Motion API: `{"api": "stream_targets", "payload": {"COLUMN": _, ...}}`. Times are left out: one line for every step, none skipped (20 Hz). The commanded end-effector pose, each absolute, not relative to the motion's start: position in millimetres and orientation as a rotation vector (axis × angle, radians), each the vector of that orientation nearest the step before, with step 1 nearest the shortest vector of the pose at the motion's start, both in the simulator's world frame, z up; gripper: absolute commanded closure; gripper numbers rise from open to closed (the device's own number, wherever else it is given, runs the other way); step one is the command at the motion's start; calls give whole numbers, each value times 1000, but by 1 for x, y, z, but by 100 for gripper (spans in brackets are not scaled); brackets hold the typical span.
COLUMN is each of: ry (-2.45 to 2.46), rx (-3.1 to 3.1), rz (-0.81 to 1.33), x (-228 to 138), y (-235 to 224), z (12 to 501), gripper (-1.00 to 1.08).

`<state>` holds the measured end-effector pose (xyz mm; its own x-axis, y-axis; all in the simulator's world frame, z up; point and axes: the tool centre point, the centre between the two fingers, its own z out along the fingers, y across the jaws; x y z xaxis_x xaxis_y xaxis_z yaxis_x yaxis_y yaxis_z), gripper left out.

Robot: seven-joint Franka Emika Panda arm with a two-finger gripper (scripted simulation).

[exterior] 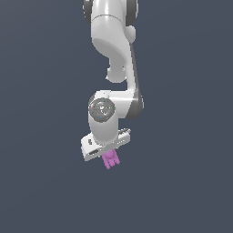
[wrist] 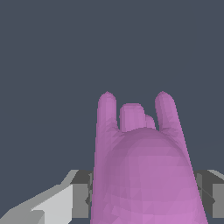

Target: Pick up the object and move it to a goal position.

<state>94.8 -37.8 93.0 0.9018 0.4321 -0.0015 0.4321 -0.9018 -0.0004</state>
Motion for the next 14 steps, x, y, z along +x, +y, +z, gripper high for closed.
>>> {"api": "stream_targets", "payload": {"ry": -699, "rx": -3063, "rz": 0, "x": 93, "y": -20, "z": 104, "gripper": 108}}
{"api": "stream_targets", "payload": {"ry": -699, "rx": -3063, "rz": 0, "x": 92, "y": -11, "z": 109, "gripper": 108}}
{"api": "stream_targets", "payload": {"ry": -699, "rx": -3063, "rz": 1, "x": 90, "y": -2, "z": 114, "gripper": 108}}
{"api": "stream_targets", "payload": {"ry": -699, "rx": -3063, "rz": 1, "x": 89, "y": 8, "z": 121, "gripper": 108}}
{"api": "stream_targets", "payload": {"ry": -699, "rx": -3063, "rz": 1, "x": 88, "y": 19, "z": 127, "gripper": 108}}
{"api": "stream_targets", "payload": {"ry": -699, "rx": -3063, "rz": 1, "x": 86, "y": 29, "z": 133, "gripper": 108}}
{"api": "stream_targets", "payload": {"ry": -699, "rx": -3063, "rz": 1, "x": 85, "y": 39, "z": 139, "gripper": 108}}
{"api": "stream_targets", "payload": {"ry": -699, "rx": -3063, "rz": 1, "x": 84, "y": 50, "z": 146, "gripper": 108}}
{"api": "stream_targets", "payload": {"ry": -699, "rx": -3064, "rz": 1, "x": 82, "y": 60, "z": 152, "gripper": 108}}
{"api": "stream_targets", "payload": {"ry": -699, "rx": -3064, "rz": 1, "x": 81, "y": 70, "z": 158, "gripper": 108}}
{"api": "stream_targets", "payload": {"ry": -699, "rx": -3064, "rz": 1, "x": 80, "y": 81, "z": 164, "gripper": 108}}
{"api": "stream_targets", "payload": {"ry": -699, "rx": -3064, "rz": 1, "x": 79, "y": 91, "z": 171, "gripper": 108}}
{"api": "stream_targets", "payload": {"ry": -699, "rx": -3064, "rz": 1, "x": 78, "y": 101, "z": 177, "gripper": 108}}
{"api": "stream_targets", "payload": {"ry": -699, "rx": -3064, "rz": 1, "x": 76, "y": 111, "z": 183, "gripper": 108}}
